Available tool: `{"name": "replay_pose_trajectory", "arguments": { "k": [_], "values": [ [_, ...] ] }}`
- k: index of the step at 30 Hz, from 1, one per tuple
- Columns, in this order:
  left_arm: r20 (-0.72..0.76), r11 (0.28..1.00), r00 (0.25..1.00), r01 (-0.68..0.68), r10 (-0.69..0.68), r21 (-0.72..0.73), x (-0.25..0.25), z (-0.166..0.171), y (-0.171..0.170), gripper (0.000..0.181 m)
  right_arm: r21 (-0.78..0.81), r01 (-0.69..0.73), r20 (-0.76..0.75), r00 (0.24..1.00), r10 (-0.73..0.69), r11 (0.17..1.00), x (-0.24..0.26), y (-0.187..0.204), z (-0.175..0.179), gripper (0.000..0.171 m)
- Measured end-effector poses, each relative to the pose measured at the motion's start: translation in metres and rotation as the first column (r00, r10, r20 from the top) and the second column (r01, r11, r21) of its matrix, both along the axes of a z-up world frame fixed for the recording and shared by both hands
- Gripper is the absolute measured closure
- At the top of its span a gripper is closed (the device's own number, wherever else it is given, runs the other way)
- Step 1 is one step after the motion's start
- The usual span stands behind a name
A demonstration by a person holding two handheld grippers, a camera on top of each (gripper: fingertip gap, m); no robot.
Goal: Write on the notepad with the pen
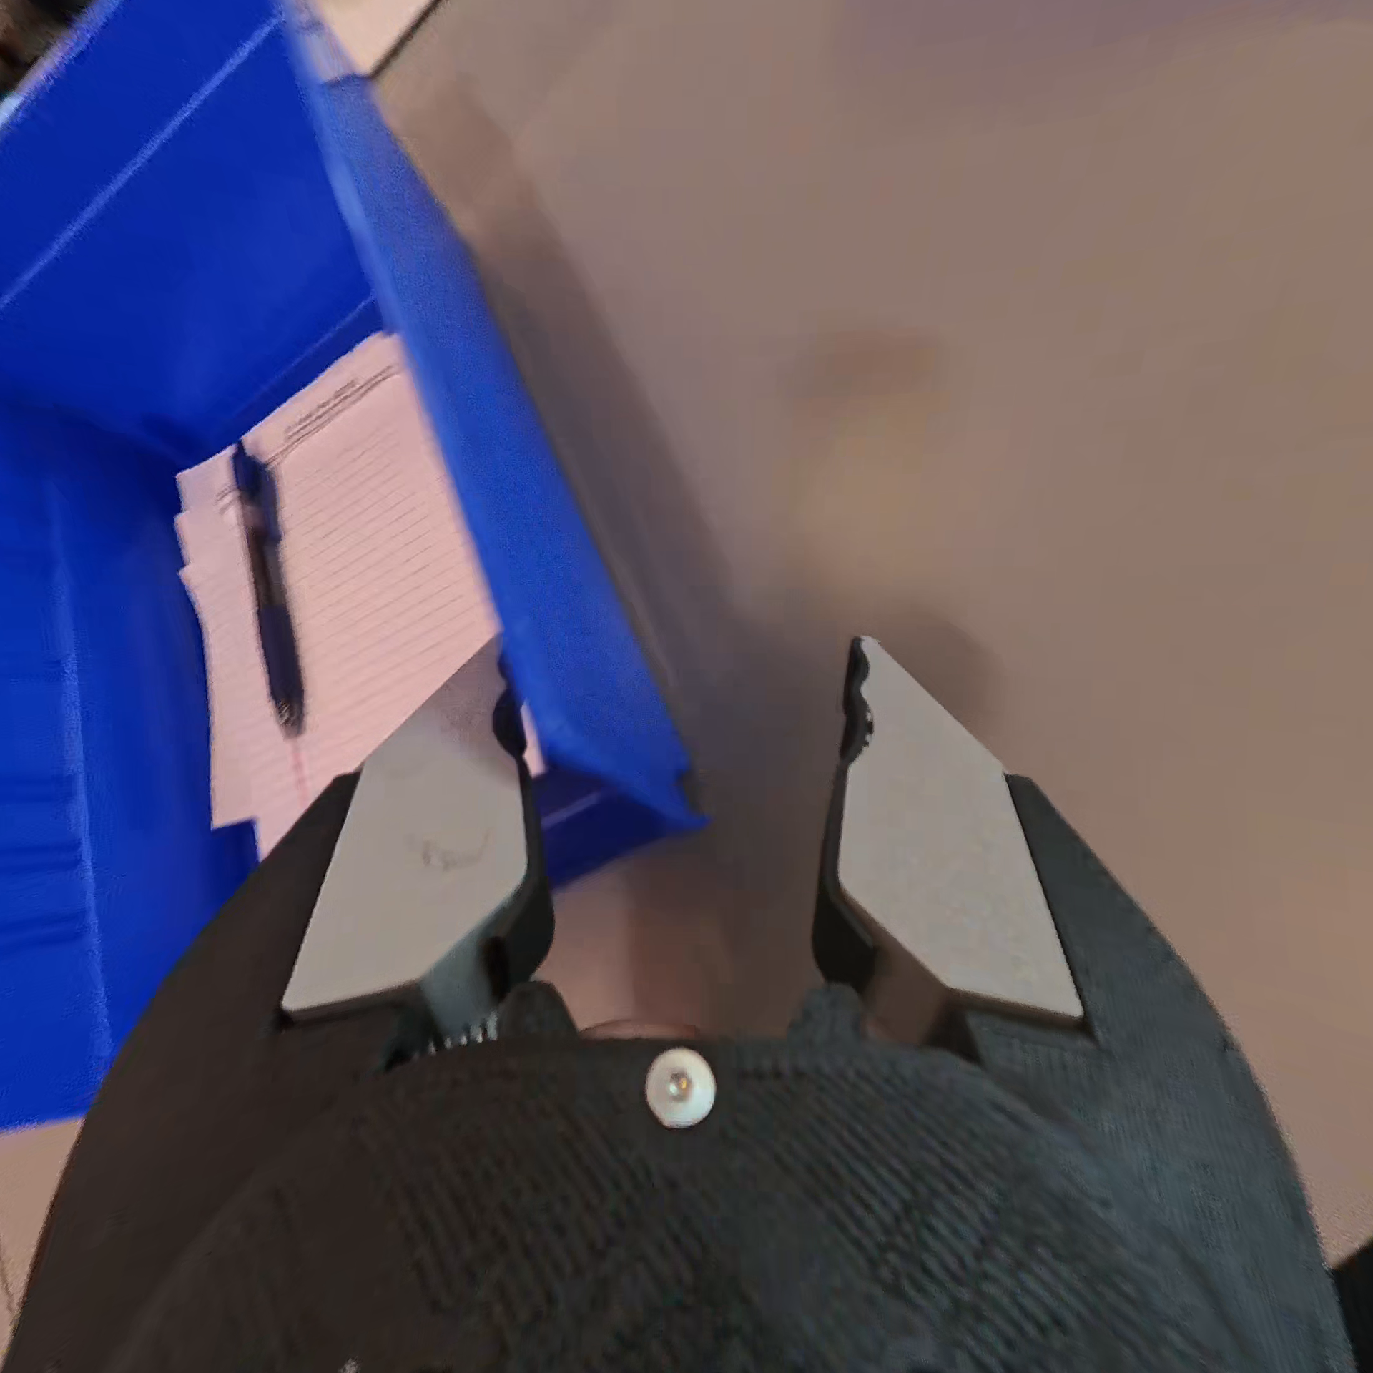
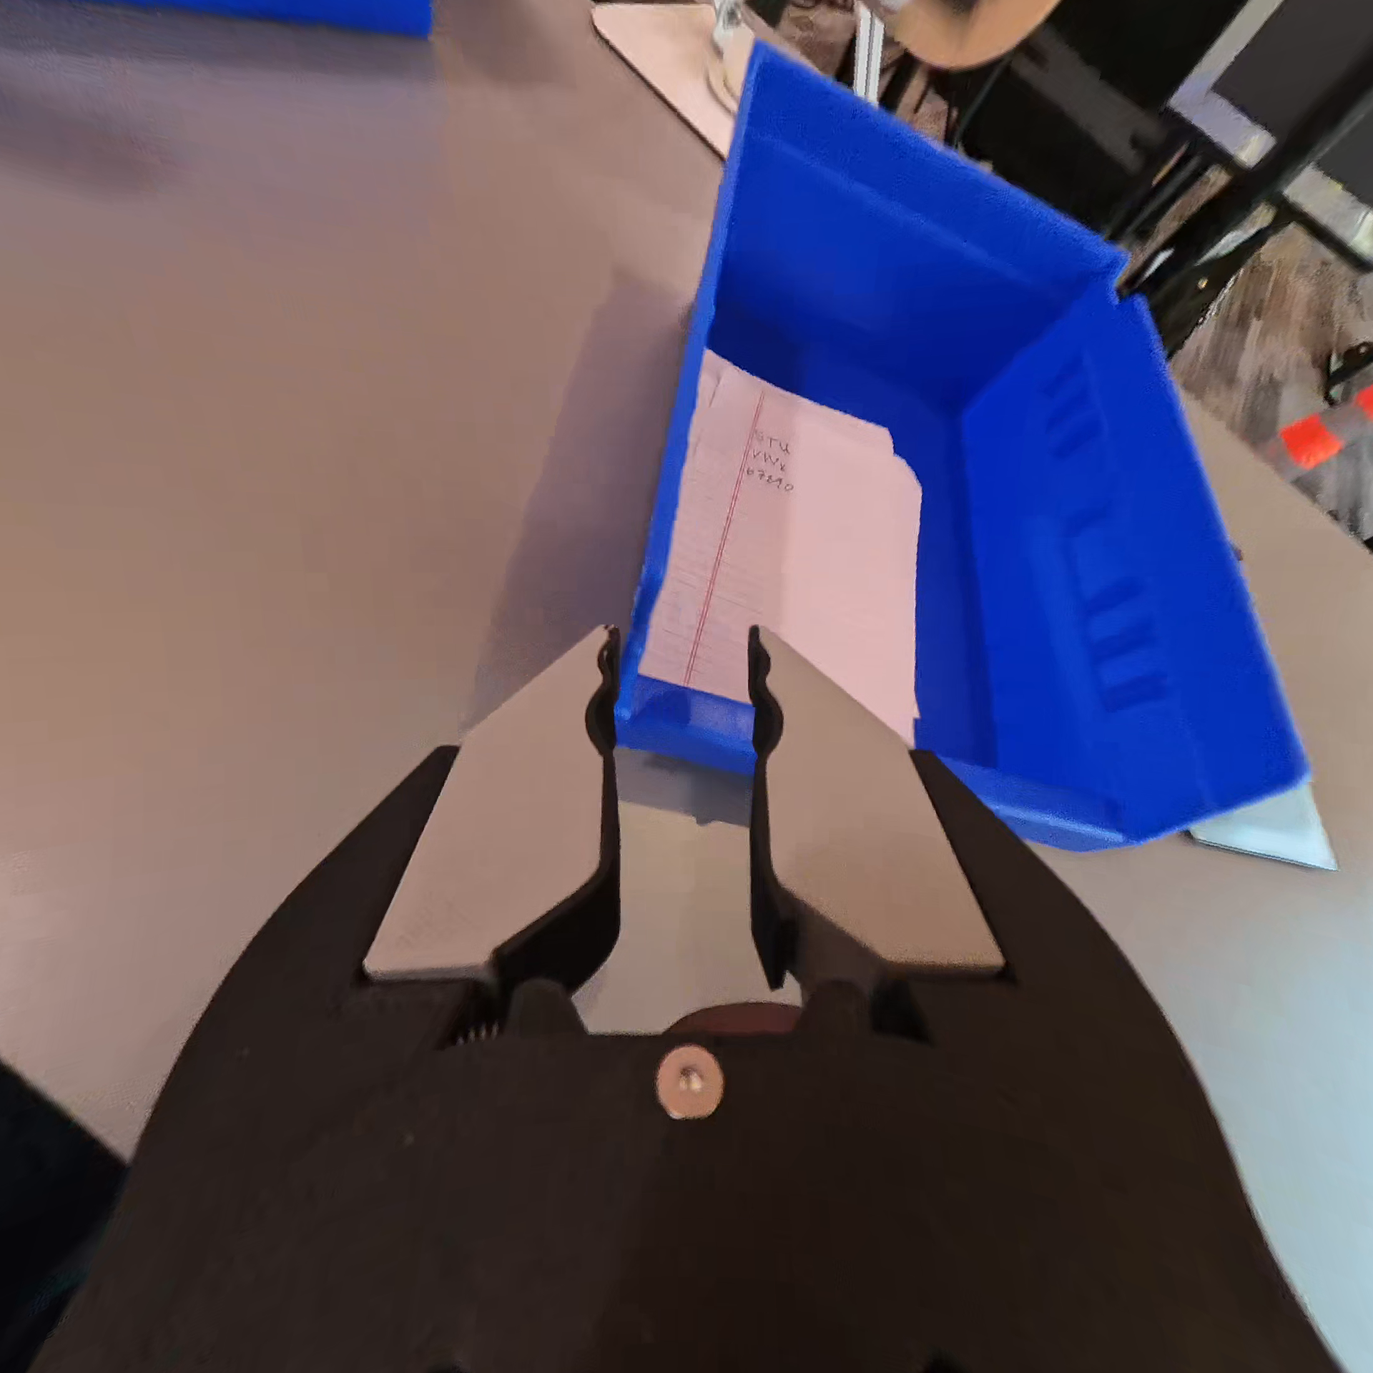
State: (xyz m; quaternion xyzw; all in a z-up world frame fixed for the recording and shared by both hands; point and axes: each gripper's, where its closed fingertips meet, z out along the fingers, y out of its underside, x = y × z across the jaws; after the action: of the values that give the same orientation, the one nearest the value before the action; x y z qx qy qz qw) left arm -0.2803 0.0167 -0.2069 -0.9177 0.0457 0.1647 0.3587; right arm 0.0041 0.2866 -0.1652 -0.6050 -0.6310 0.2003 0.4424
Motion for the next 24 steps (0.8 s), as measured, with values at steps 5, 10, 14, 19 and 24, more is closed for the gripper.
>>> {"name": "replay_pose_trajectory", "arguments": {
  "k": [5,10,14,19,24],
  "values": [
    [-0.054,0.999,0.998,0.005,-0.007,-0.034,0.006,-0.009,0.030,0.085,-0.044,-0.043,0.054,0.998,0.045,0.998,-0.034,-0.011,-0.030,0.142],
    [0.036,0.998,0.998,0.055,-0.056,0.018,0.034,-0.008,0.058,0.069,-0.006,-0.014,-0.010,1.000,0.014,1.000,-0.083,-0.021,-0.017,0.147],
    [0.061,0.997,0.998,0.016,-0.021,0.071,0.038,0.001,0.060,0.072,-0.061,-0.032,-0.139,0.990,0.024,0.998,-0.107,-0.034,0.017,0.141],
    [0.114,0.963,0.992,0.018,-0.050,0.268,0.042,0.057,0.032,0.084,-0.050,-0.111,-0.299,0.950,0.092,0.993,-0.115,-0.067,0.070,0.135],
    [0.036,0.944,0.982,-0.187,0.184,0.272,-0.027,0.090,-0.001,0.083,-0.069,-0.284,-0.323,0.913,0.248,0.956,-0.157,-0.120,0.074,0.126]
  ]
}}
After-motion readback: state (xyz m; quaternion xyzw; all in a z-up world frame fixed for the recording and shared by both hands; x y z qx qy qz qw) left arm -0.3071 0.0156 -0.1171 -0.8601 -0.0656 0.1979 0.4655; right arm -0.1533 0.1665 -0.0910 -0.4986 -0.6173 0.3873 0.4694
